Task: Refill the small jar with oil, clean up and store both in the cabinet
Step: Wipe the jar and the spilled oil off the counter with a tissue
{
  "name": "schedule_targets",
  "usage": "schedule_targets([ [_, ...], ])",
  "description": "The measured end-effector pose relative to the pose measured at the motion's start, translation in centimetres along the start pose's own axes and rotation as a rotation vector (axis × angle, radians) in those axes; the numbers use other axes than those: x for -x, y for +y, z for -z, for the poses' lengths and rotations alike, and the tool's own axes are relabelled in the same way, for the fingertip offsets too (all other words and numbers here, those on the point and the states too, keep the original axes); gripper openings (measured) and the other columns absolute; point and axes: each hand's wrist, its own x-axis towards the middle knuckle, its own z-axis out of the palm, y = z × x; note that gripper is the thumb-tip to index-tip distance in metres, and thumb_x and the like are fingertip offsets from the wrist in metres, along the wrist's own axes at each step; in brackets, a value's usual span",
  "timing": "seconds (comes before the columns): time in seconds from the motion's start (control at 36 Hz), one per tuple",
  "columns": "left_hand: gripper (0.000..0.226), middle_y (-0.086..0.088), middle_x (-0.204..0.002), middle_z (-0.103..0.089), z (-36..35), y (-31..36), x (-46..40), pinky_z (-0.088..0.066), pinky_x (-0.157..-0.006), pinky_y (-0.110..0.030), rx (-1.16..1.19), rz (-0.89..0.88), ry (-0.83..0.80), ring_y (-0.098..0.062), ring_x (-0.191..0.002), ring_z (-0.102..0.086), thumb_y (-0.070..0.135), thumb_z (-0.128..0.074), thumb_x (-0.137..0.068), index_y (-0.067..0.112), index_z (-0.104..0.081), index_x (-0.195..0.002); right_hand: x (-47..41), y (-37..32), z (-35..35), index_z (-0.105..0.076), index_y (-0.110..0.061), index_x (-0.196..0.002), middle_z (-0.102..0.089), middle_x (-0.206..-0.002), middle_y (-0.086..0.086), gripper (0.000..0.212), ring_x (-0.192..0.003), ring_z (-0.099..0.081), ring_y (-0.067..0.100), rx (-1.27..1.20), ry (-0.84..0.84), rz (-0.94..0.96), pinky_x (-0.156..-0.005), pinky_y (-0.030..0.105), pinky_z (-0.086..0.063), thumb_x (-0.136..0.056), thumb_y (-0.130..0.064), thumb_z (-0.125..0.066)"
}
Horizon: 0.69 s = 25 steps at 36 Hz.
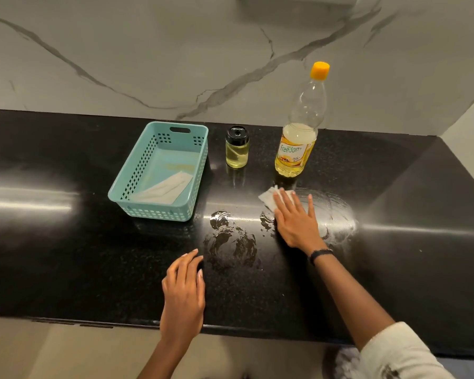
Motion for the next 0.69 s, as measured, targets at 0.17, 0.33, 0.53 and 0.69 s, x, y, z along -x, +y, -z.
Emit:
schedule_targets([
  [0.17, 0.04, -0.005, -0.132, -0.055, 0.0, 0.0, 0.0, -0.052, -0.084, -0.039, 0.022, 0.0, 0.011, -0.023, -0.117, -0.05, 0.022, -0.033, -0.096, 0.007, -0.06, -0.122, -5.1, -4.3, 0.8, -0.002, -0.022, -0.153, 0.001, -0.161, 0.001, 0.055, -0.147, 0.0, 0.028, -0.067, -0.024, -0.111, -0.114, 0.049, 0.014, -0.102, -0.034, -0.018],
  [0.33, 0.04, -0.002, -0.132, -0.055, 0.1, 0.0, -0.2, -0.052, -0.085, -0.038, 0.057, 0.025, 0.015, -0.019, -0.119, -0.047, 0.024, -0.034, -0.096, 0.01, -0.06, -0.122, -5.8, -8.5, 0.2, 0.0, -0.025, -0.153, 0.004, -0.161, 0.001, 0.054, -0.147, 0.003, 0.027, -0.009, -0.015, 0.143, -0.113, 0.048, 0.016, -0.102, -0.036, -0.016],
  [0.53, 0.038, -0.002, -0.133, -0.054, 0.0, 0.0, -0.1, -0.051, -0.087, -0.04, 0.08, 0.024, 0.022, -0.018, -0.121, -0.047, 0.023, -0.035, -0.096, 0.011, -0.059, -0.123, -4.2, -4.6, -0.2, 0.001, -0.029, -0.152, 0.002, -0.16, -0.006, 0.062, -0.148, 0.003, 0.017, 0.016, 0.002, 0.167, -0.113, 0.043, 0.019, -0.092, -0.045, 0.006],
  [0.69, 0.038, -0.002, -0.132, -0.054, 0.1, 0.1, -0.1, -0.052, -0.087, -0.04, 0.081, 0.024, 0.024, -0.018, -0.12, -0.047, 0.023, -0.034, -0.096, 0.01, -0.058, -0.124, -7.9, -9.4, 0.7, -0.005, -0.022, -0.153, 0.001, -0.161, 0.005, 0.055, -0.147, 0.001, 0.032, -0.054, -0.028, 0.021, -0.114, 0.047, 0.014, -0.102, -0.038, -0.018],
])
